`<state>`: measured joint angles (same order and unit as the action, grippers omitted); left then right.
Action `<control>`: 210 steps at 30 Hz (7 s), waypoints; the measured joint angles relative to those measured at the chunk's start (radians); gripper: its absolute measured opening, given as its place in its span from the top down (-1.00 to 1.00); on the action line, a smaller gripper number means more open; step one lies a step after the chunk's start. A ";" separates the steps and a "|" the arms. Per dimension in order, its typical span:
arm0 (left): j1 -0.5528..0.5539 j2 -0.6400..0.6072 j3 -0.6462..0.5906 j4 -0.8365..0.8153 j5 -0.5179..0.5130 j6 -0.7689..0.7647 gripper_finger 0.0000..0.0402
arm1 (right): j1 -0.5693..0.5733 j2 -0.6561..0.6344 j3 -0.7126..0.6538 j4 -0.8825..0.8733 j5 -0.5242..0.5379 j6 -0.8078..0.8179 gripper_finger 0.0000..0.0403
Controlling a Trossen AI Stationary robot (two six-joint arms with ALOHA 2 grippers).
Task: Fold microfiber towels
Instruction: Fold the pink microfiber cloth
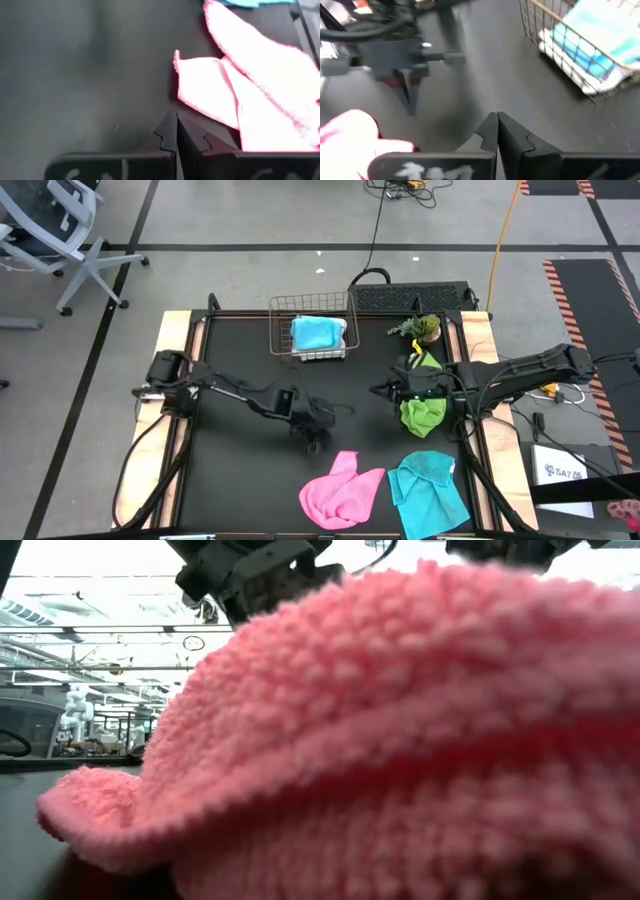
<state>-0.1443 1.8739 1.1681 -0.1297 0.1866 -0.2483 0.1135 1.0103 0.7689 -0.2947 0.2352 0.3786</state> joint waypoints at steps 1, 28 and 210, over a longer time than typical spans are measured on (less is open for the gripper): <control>-0.005 0.011 0.001 0.005 0.000 0.015 0.96 | 0.000 0.000 -0.001 -0.002 0.000 0.000 1.00; -0.057 0.047 -0.001 0.055 -0.020 0.125 0.39 | 0.002 0.013 0.000 -0.044 -0.024 0.076 1.00; 0.176 -0.688 0.000 -0.621 -0.391 -0.355 1.00 | -0.101 0.121 0.304 -0.033 0.100 -0.183 1.00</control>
<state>0.0314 1.1854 1.1683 -0.7508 -0.2039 -0.6029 0.0120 1.1311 1.0729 -0.3274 0.3356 0.1956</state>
